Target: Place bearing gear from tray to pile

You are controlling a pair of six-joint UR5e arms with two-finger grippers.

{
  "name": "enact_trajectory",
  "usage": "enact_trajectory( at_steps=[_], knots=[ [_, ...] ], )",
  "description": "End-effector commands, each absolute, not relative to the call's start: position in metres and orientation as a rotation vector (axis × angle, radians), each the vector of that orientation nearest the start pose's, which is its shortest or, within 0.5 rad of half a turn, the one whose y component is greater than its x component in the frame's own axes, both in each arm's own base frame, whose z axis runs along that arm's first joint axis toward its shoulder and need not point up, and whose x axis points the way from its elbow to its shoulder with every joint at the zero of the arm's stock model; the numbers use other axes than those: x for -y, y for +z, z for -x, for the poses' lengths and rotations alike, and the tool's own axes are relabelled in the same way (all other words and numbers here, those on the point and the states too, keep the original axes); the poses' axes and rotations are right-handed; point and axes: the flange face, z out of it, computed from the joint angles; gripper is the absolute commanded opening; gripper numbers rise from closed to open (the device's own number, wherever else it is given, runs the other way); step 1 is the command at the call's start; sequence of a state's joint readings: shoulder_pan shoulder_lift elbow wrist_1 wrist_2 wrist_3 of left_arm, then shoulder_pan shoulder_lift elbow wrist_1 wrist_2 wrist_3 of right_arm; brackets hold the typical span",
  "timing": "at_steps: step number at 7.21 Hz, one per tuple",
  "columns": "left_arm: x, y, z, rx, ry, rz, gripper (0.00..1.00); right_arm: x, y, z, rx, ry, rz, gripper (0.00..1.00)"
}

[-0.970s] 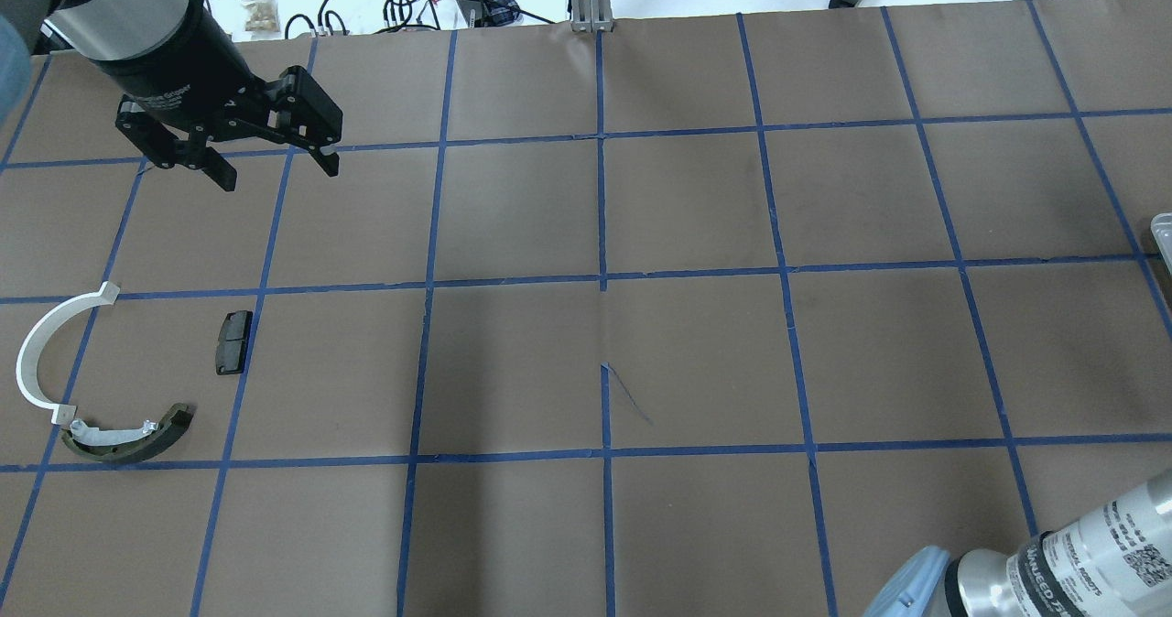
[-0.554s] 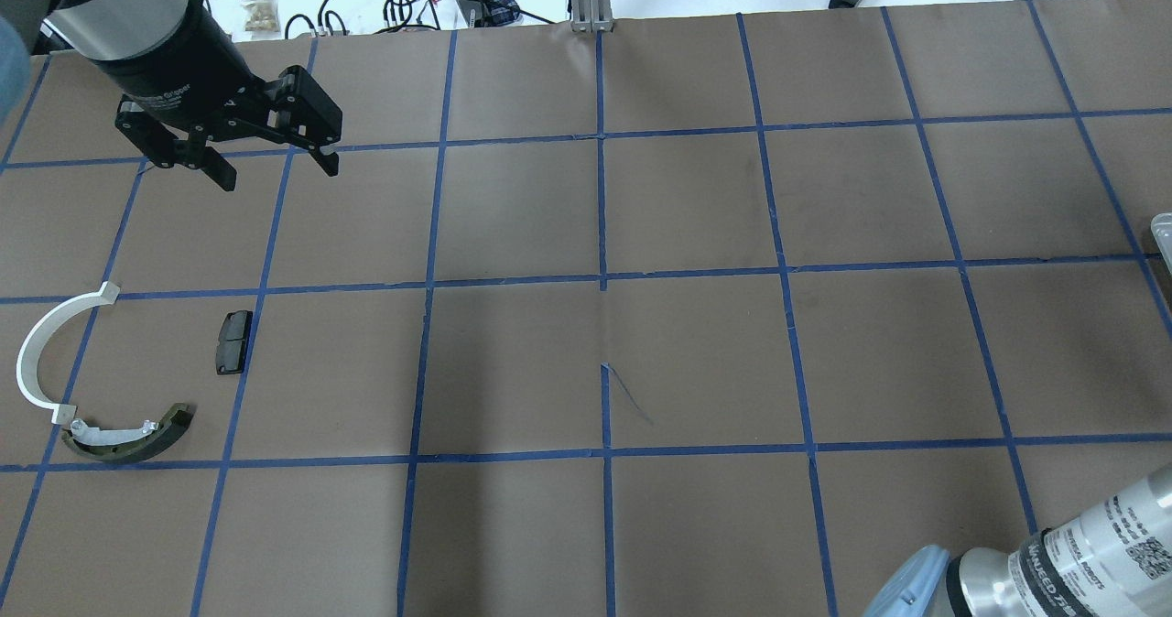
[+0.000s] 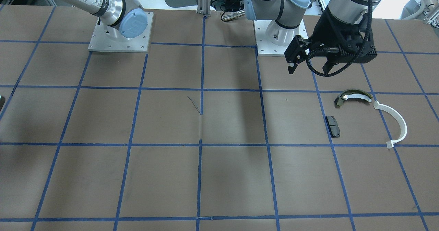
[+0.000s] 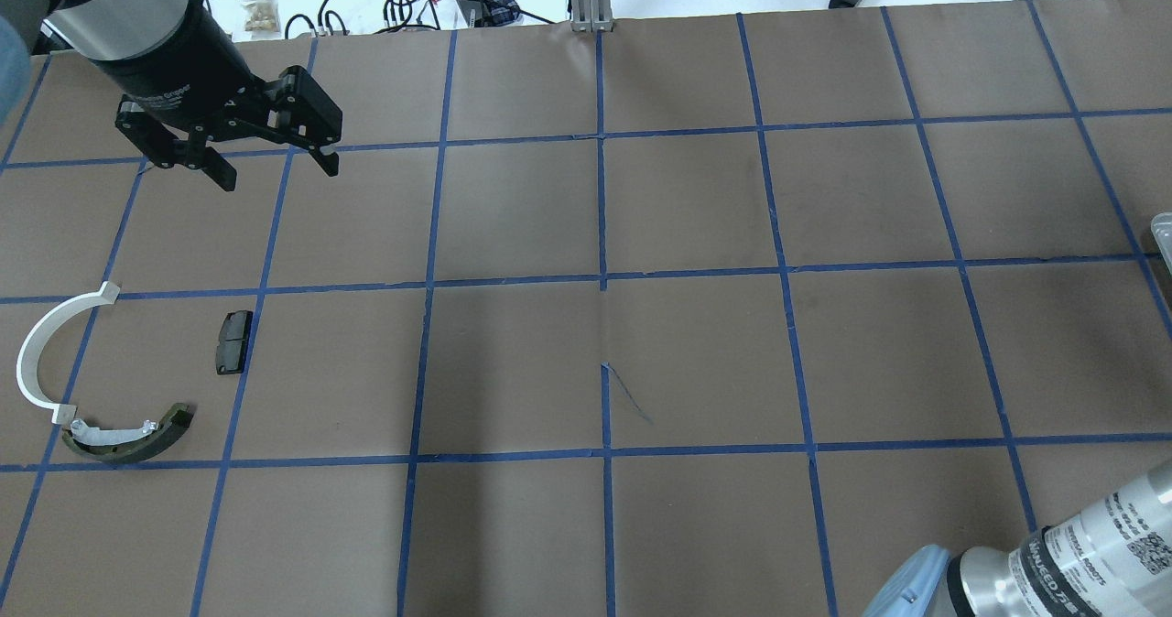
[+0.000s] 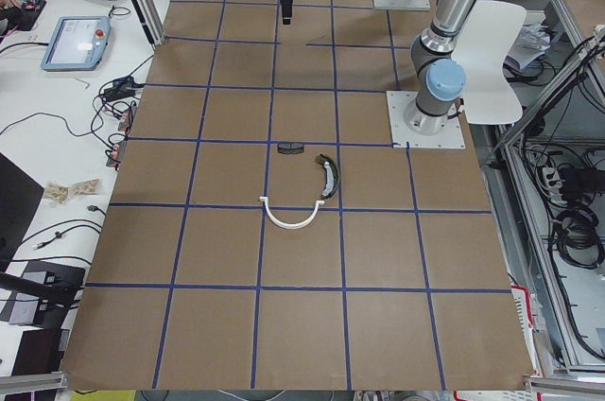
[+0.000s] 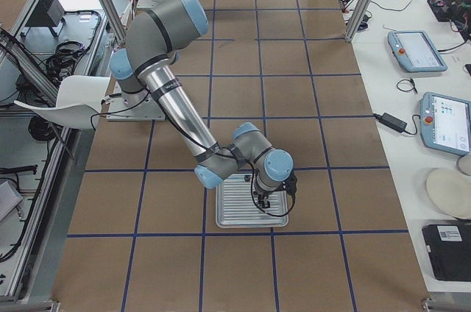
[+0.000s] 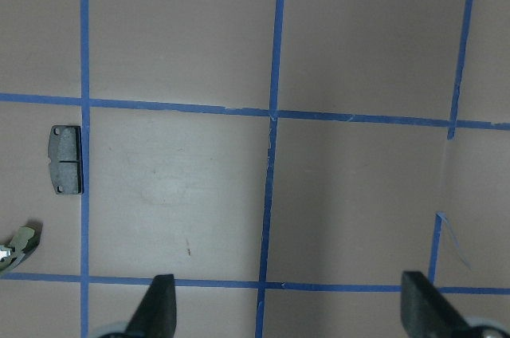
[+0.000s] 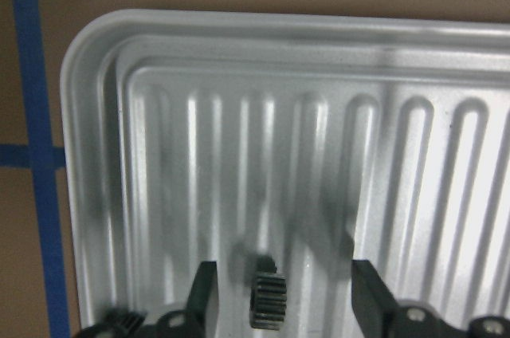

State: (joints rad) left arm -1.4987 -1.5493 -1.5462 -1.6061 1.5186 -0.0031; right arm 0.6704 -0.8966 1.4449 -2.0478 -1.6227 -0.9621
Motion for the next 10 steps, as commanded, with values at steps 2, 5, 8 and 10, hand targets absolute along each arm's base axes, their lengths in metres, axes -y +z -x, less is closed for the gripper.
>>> enact_trajectory(
  at_steps=[2, 5, 8, 10],
  knots=[
    [0.492, 0.507, 0.103, -3.191, -0.020, 0.120, 1.00, 0.529, 0.191, 0.462, -3.114, 0.157, 0.102, 0.00],
    [0.492, 0.508, 0.103, -3.191, -0.022, 0.119, 1.00, 0.534, 0.261, 0.425, -3.104, 0.168, 0.140, 0.00],
    [0.492, 0.507, 0.103, -3.191, -0.020, 0.120, 1.00, 0.579, 0.341, 0.260, -3.089, 0.215, 0.107, 0.00],
    [0.492, 0.507, 0.103, -3.191, -0.022, 0.119, 1.00, 0.613, 0.350, 0.130, -3.054, 0.185, 0.038, 0.00]
  ],
)
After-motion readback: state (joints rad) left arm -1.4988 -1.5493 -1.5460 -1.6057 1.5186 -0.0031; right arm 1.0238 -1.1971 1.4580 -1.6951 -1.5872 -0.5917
